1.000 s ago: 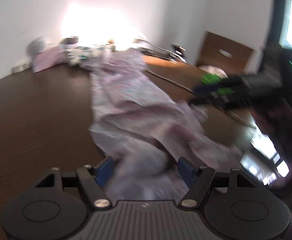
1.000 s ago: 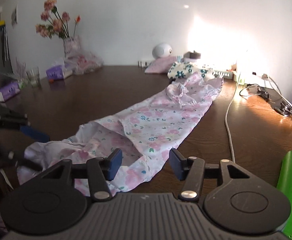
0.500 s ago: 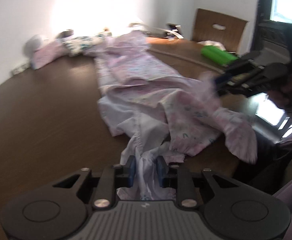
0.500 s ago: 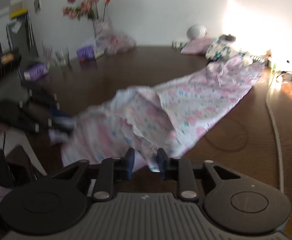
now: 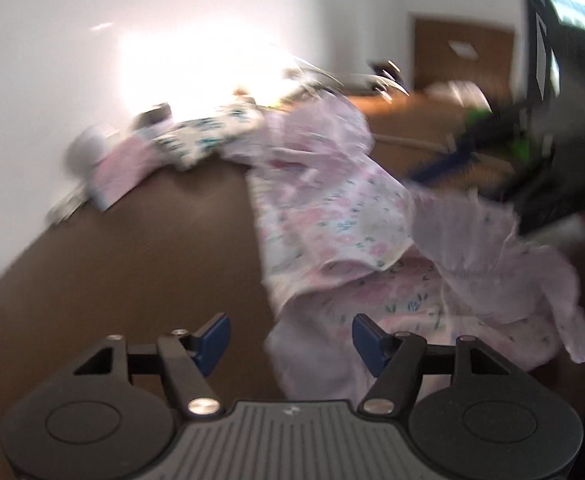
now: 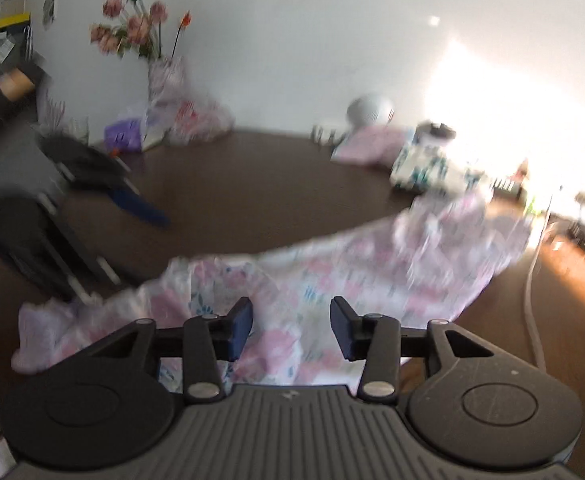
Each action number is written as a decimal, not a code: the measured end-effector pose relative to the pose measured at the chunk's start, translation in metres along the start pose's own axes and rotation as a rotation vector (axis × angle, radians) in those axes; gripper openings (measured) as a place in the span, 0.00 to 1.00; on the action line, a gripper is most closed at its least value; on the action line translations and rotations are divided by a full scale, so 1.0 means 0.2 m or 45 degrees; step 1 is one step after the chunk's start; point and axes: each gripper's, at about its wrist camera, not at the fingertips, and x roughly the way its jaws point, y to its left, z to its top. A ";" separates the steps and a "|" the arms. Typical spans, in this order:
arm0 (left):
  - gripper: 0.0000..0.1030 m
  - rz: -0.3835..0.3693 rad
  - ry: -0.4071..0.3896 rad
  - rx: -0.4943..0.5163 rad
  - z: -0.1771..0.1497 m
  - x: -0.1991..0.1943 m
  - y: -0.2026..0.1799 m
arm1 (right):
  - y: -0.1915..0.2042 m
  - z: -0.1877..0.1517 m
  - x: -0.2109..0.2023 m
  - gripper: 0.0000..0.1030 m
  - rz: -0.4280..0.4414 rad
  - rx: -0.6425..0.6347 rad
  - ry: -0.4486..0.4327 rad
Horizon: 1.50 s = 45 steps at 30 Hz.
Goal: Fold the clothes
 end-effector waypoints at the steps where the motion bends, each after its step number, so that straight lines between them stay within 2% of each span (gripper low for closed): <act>1: 0.63 -0.012 0.010 0.057 0.03 0.05 -0.02 | -0.01 0.01 -0.05 0.51 0.002 -0.019 -0.012; 2: 0.63 -0.030 0.007 0.072 0.03 0.07 -0.01 | -0.03 0.03 -0.09 0.56 0.007 -0.038 -0.020; 3: 0.63 -0.047 0.005 0.086 0.03 0.09 -0.01 | -0.05 0.02 -0.13 0.65 0.047 -0.054 0.017; 5: 0.63 -0.081 0.000 0.114 0.03 0.14 -0.01 | -0.09 0.01 -0.20 0.69 0.128 -0.081 0.086; 6: 0.63 -0.098 -0.003 0.128 0.03 0.16 0.00 | -0.13 0.00 -0.24 0.69 0.184 -0.044 0.058; 8: 0.63 -0.133 -0.008 0.156 0.03 0.20 0.00 | -0.21 0.00 -0.27 0.70 0.301 0.134 -0.041; 10: 0.61 -0.167 -0.013 0.185 0.03 0.25 0.00 | -0.26 0.04 -0.19 0.69 0.338 0.265 -0.072; 12: 0.52 -0.201 -0.018 0.209 0.03 0.29 0.01 | -0.22 0.07 0.00 0.65 0.178 0.192 -0.051; 14: 0.38 -0.232 -0.021 0.184 0.01 0.30 0.03 | -0.12 0.08 0.22 0.59 0.042 0.033 0.031; 16: 0.30 -0.244 -0.033 0.133 0.00 0.31 0.06 | -0.04 0.06 0.41 0.48 0.049 -0.056 0.118; 17: 0.26 -0.253 -0.041 0.103 -0.01 0.31 0.08 | -0.01 0.05 0.46 0.46 0.054 -0.076 0.145; 18: 0.24 -0.272 -0.050 0.079 -0.02 0.32 0.09 | 0.01 0.03 0.49 0.45 0.046 -0.093 0.164; 19: 0.22 -0.289 -0.059 0.058 -0.02 0.32 0.10 | 0.02 0.01 0.51 0.37 0.042 -0.087 0.171; 20: 0.22 -0.296 -0.066 0.047 -0.02 0.32 0.11 | 0.02 0.00 0.52 0.35 0.038 -0.078 0.177; 21: 0.21 -0.300 -0.069 0.042 -0.03 0.32 0.11 | 0.00 -0.01 0.51 0.20 0.049 -0.025 0.170; 23: 0.22 -0.308 -0.070 0.031 -0.03 0.32 0.12 | -0.04 0.01 0.46 0.06 0.028 0.085 0.142; 24: 0.22 -0.310 -0.070 0.025 -0.03 0.32 0.12 | -0.07 0.01 0.40 0.03 0.003 0.116 0.102; 26: 0.22 -0.315 -0.069 0.015 -0.03 0.32 0.13 | -0.13 -0.01 0.25 0.02 -0.076 0.165 0.017; 29: 0.22 -0.323 -0.068 -0.002 -0.03 0.31 0.14 | -0.27 -0.11 -0.01 0.02 -0.224 0.289 -0.052; 31: 0.21 -0.328 -0.066 -0.020 -0.03 0.31 0.14 | -0.37 -0.24 -0.15 0.02 -0.302 0.399 -0.036; 34: 0.09 -0.347 -0.080 -0.044 0.00 0.29 0.14 | -0.39 -0.40 -0.20 0.03 -0.350 0.506 0.062; 35: 0.10 -0.356 -0.099 -0.052 0.02 0.28 0.14 | -0.40 -0.45 -0.21 0.04 -0.365 0.539 0.092; 37: 0.12 -0.376 -0.137 -0.069 0.06 0.25 0.13 | -0.38 -0.46 -0.24 0.09 -0.388 0.529 0.068; 38: 0.15 -0.386 -0.156 -0.078 0.08 0.23 0.13 | -0.37 -0.44 -0.27 0.12 -0.399 0.513 0.014; 39: 0.18 -0.395 -0.175 -0.086 0.10 0.22 0.12 | -0.36 -0.41 -0.30 0.20 -0.411 0.481 -0.041; 40: 0.34 -0.405 -0.194 -0.095 0.12 0.20 0.12 | -0.35 -0.39 -0.32 0.27 -0.422 0.447 -0.094; 41: 0.59 -0.409 -0.209 -0.095 0.15 0.19 0.10 | -0.34 -0.35 -0.29 0.29 -0.416 0.394 -0.110; 42: 0.69 -0.386 -0.203 -0.053 0.19 0.20 0.05 | -0.34 -0.31 -0.26 0.29 -0.410 0.341 -0.126; 43: 0.75 -0.357 -0.192 -0.008 0.22 0.22 -0.01 | -0.34 -0.27 -0.23 0.32 -0.405 0.289 -0.138; 44: 0.73 -0.308 -0.153 0.053 0.25 0.27 -0.07 | -0.36 -0.24 -0.15 0.34 -0.429 0.265 -0.098; 45: 0.73 -0.258 -0.113 0.110 0.27 0.32 -0.13 | -0.38 -0.22 -0.08 0.40 -0.453 0.240 -0.058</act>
